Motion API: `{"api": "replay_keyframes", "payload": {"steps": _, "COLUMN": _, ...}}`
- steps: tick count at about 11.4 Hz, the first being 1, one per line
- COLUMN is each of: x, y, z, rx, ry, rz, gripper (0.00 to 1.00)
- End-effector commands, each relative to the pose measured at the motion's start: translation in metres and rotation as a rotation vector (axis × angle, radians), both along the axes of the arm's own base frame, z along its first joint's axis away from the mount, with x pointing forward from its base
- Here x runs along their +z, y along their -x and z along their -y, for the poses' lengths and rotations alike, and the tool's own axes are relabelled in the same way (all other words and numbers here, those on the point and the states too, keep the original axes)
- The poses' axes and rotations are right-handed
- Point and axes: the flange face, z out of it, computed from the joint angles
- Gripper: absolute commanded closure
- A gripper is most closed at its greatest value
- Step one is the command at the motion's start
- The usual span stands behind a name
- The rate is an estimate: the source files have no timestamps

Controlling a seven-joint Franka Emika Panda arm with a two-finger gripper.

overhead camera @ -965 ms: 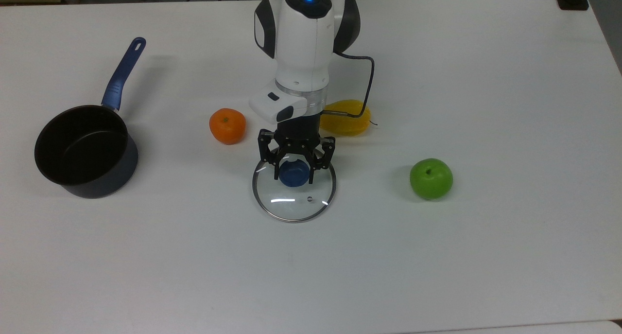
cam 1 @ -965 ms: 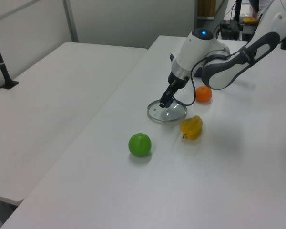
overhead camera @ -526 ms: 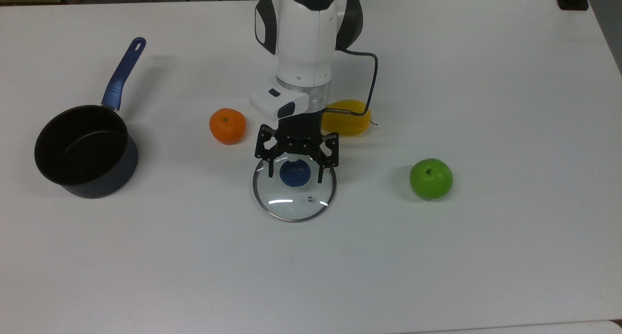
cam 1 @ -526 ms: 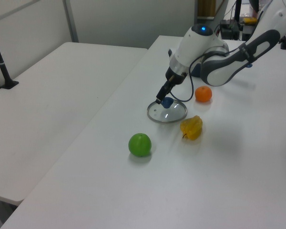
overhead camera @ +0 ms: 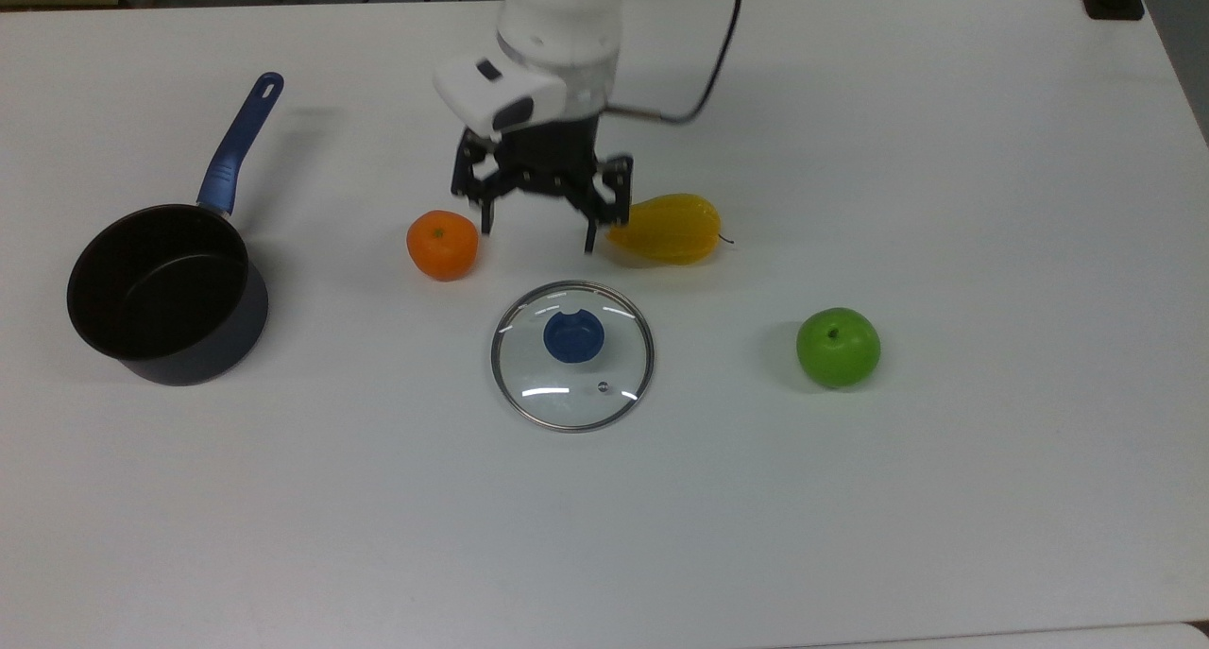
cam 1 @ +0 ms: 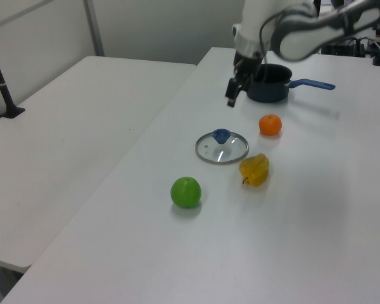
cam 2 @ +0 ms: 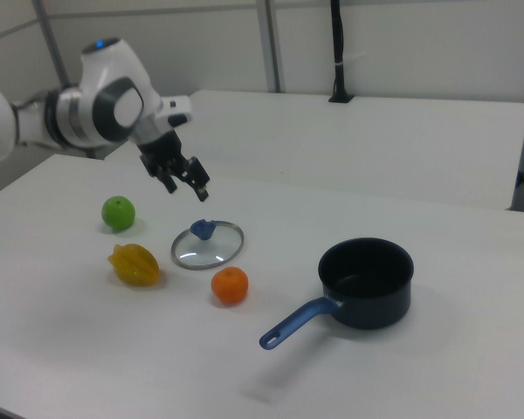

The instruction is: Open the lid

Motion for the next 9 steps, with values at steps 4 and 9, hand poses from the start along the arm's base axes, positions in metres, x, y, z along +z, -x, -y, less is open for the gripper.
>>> {"api": "replay_keyframes", "payload": {"steps": 4, "x": 0.123, "y": 0.100, "z": 0.111, "rx": 0.144, "ry": -0.063, "rz": -0.218, "gripper": 0.00}}
{"api": "replay_keyframes", "payload": {"steps": 9, "x": 0.133, "y": 0.109, "z": 0.119, "rx": 0.121, "ry": -0.055, "rz": -0.229, "gripper": 0.00}}
